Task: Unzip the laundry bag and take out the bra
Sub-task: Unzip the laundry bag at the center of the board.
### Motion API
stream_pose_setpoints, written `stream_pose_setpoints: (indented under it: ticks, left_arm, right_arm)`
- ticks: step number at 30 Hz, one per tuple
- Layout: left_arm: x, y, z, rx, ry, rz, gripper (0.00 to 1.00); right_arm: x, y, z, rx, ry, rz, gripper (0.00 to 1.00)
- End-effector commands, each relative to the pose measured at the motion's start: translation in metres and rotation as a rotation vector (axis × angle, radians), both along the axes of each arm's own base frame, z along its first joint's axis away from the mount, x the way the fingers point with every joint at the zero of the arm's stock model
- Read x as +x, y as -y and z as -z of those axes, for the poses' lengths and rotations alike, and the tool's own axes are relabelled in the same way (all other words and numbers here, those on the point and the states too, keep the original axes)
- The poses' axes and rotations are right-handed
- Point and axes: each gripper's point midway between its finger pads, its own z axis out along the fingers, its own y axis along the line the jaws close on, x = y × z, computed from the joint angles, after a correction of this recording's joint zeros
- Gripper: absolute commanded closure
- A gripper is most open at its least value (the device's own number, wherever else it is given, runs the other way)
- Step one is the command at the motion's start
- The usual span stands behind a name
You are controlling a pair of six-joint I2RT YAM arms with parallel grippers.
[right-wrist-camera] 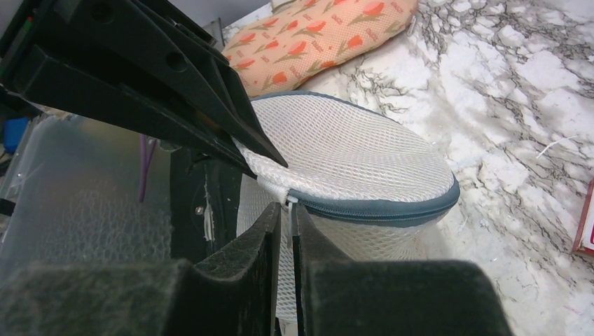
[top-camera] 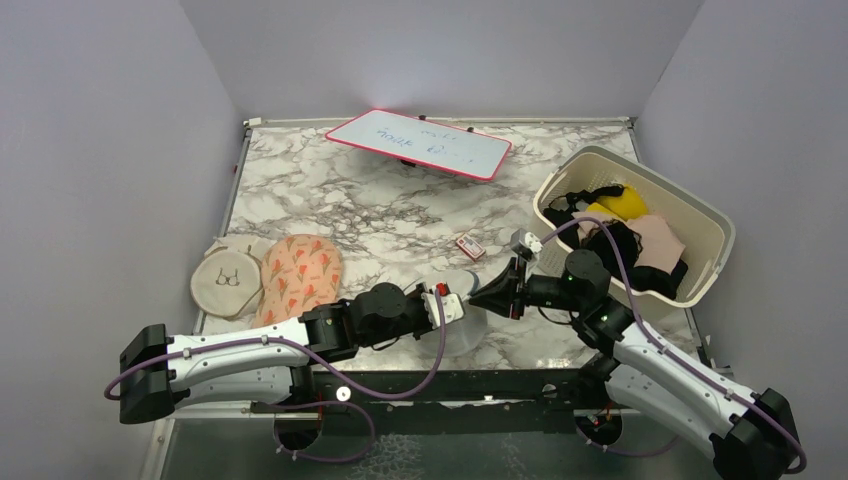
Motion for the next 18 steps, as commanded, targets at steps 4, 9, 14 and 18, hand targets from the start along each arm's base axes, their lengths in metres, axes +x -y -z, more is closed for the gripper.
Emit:
stream_pose_setpoints:
  ticks: [4,9,14,18]
  left_arm:
    - [0.002,0.005,-0.027,-0.064,0.036,-0.004,1.0]
    - [0.002,0.004,-0.027,-0.065,0.04,-0.007,1.0]
    - [0.002,0.004,-0.026,-0.061,0.041,-0.009,1.0]
    - [0.002,0.004,-0.026,-0.059,0.041,-0.007,1.0]
  right_arm:
    - [0.0,-0.003,0.006,0.006,-0.001,-0.017,0.91]
    - [0.003,-0.001,0.007,0.005,0.0,0.016,0.92]
    - [0.008,0.003,0.012,-0.013,0.0,0.06,0.92]
    - [0.006,0.003,0.013,-0.009,-0.004,0.053,0.91]
